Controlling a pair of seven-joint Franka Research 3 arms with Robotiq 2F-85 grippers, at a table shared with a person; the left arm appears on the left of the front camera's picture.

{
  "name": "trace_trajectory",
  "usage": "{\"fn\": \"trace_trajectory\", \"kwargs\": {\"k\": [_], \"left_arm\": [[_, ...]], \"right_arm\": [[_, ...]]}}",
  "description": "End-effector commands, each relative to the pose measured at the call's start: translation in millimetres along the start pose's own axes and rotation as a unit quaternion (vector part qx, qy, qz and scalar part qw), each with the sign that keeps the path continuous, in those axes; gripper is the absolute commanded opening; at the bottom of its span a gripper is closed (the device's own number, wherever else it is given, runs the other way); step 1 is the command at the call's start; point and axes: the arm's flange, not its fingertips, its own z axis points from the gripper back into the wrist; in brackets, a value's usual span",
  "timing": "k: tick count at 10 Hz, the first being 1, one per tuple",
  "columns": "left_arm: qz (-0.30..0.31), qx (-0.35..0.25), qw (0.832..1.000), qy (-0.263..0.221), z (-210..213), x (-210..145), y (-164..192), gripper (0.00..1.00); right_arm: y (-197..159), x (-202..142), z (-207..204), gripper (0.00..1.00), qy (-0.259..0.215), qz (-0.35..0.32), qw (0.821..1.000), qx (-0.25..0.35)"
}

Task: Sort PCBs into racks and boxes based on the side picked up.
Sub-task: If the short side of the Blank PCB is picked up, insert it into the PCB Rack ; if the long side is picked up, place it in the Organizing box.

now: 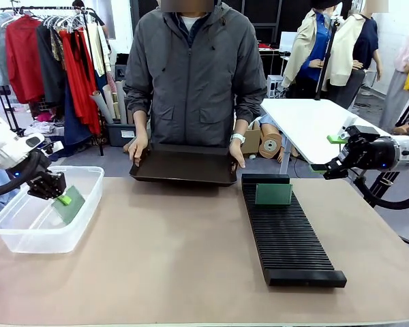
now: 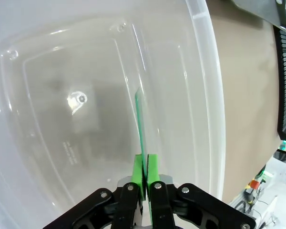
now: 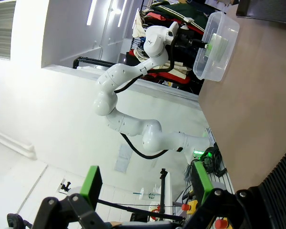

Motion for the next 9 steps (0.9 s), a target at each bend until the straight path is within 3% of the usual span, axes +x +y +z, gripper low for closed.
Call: {"fn": "trace_trajectory", "kwargs": {"k": [1,4,5,9], "left_arm": [[-0.008,-0.003,1.000,-0.016,0.0,5.3,2.6,0.39],[-0.007,0.006,1.000,-0.016,3.7,7.3,2.5,0.89],[-0.007,0.014,1.000,-0.014,8.6,6.2,-0.7,1.00],[-0.009,0.058,0.998,-0.008,51.3,-5.3,-31.5,1.00]], "right_arm": [[2.2,0.2,-0.7,1.00,0.000,0.007,1.000,0.000],[2.2,0.2,-0.7,1.00,0.000,0.007,1.000,0.000],[2.2,0.2,-0.7,1.00,0.000,0.007,1.000,0.000],[2.2,0.2,-0.7,1.00,0.000,0.007,1.000,0.000]]}}
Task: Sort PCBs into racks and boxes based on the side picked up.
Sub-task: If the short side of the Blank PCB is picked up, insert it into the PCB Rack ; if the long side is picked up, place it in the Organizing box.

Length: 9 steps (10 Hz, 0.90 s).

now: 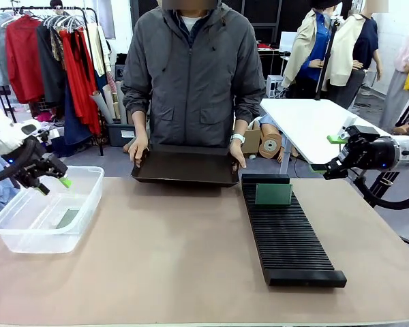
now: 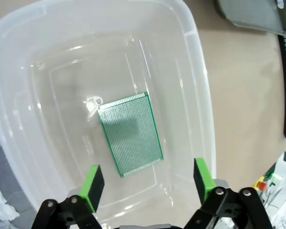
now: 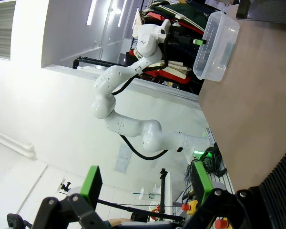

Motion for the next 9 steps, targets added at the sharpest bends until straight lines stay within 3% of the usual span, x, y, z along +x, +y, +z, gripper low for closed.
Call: {"fn": "trace_trajectory", "kwargs": {"k": [1,9], "left_arm": [[0.009,0.009,1.000,0.019,19.4,-12.8,-15.5,1.00],[0.005,0.015,1.000,0.015,25.0,-10.5,-21.2,1.00]], "right_arm": [[2.3,0.2,-0.7,1.00,0.000,0.007,1.000,0.000],[2.3,0.2,-0.7,1.00,0.000,0.007,1.000,0.000]]}}
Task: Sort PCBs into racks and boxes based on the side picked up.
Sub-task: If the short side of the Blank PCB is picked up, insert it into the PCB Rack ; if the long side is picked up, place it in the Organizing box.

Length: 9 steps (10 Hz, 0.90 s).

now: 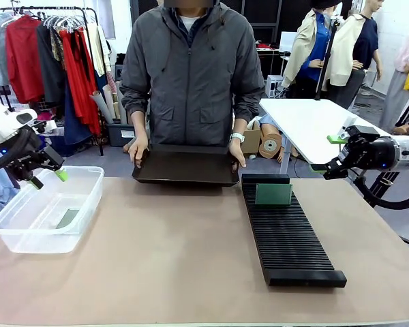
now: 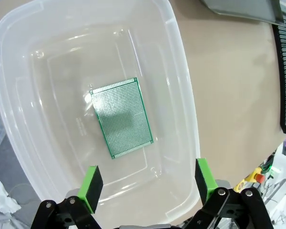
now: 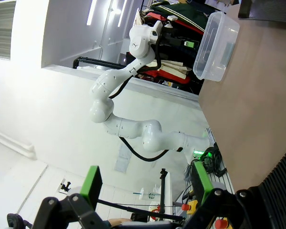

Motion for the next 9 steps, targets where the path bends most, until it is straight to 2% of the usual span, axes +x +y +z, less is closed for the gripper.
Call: {"fn": "trace_trajectory", "kwargs": {"k": [1,4,5,6,9], "left_arm": [[0.008,0.007,1.000,0.002,-0.9,-1.4,-0.4,1.00],[0.010,-0.018,1.000,-0.009,0.3,-1.4,0.9,1.00],[0.016,-0.087,0.996,-0.017,3.2,-1.1,2.6,1.00],[0.027,-0.168,0.985,-0.035,8.7,-0.1,8.3,1.00],[0.037,-0.298,0.952,-0.065,16.9,-1.8,14.9,1.00]], "right_arm": [[2.3,0.2,-0.6,1.00,0.000,0.007,1.000,0.000],[2.3,0.2,-0.6,1.00,0.000,0.007,1.000,0.000],[2.3,0.2,-0.6,1.00,0.000,0.007,1.000,0.000],[2.3,0.2,-0.6,1.00,0.000,0.007,1.000,0.000],[2.3,0.2,-0.6,1.00,0.000,0.007,1.000,0.000]]}}
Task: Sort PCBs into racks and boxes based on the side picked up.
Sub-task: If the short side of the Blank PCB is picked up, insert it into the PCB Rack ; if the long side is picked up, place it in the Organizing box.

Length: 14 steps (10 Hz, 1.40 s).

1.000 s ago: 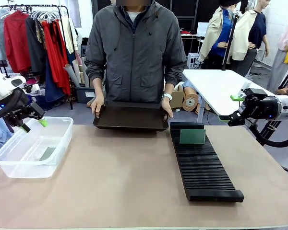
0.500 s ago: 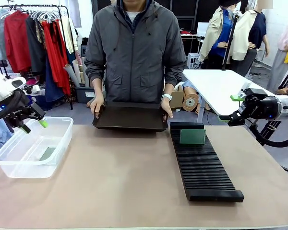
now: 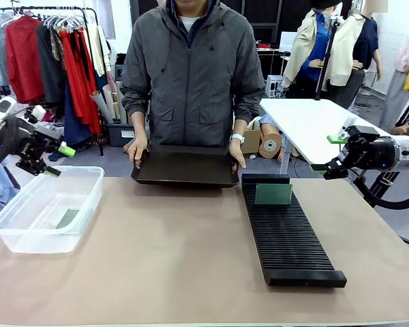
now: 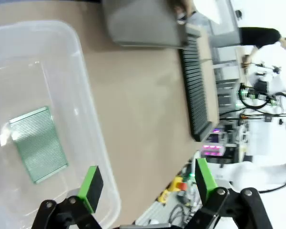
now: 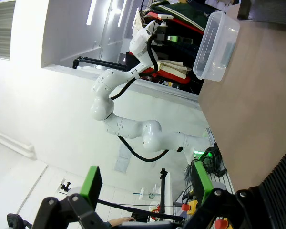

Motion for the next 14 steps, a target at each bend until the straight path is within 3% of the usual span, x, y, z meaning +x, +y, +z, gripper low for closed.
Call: {"fn": "trace_trajectory", "kwargs": {"k": [1,3,4,5,12,14], "left_arm": [[0.007,-0.110,0.994,0.004,4.8,1.6,9.7,1.00],[0.024,-0.179,0.984,0.014,9.5,-3.1,12.4,1.00],[0.028,-0.250,0.968,0.019,11.7,-7.6,8.7,1.00],[0.027,-0.277,0.960,0.022,10.7,-11.6,4.1,1.00],[0.044,-0.245,0.968,-0.011,12.9,-46.8,9.2,1.00],[0.050,-0.250,0.967,-0.005,14.1,-36.7,12.6,1.00]], "right_arm": [[2.3,0.2,-0.6,1.00,0.000,0.007,1.000,0.000],[2.3,0.2,-0.6,1.00,0.000,0.007,1.000,0.000],[2.3,0.2,-0.6,1.00,0.000,0.007,1.000,0.000],[2.3,0.2,-0.6,1.00,0.000,0.007,1.000,0.000],[2.3,0.2,-0.6,1.00,0.000,0.007,1.000,0.000],[2.3,0.2,-0.6,1.00,0.000,0.007,1.000,0.000]]}}
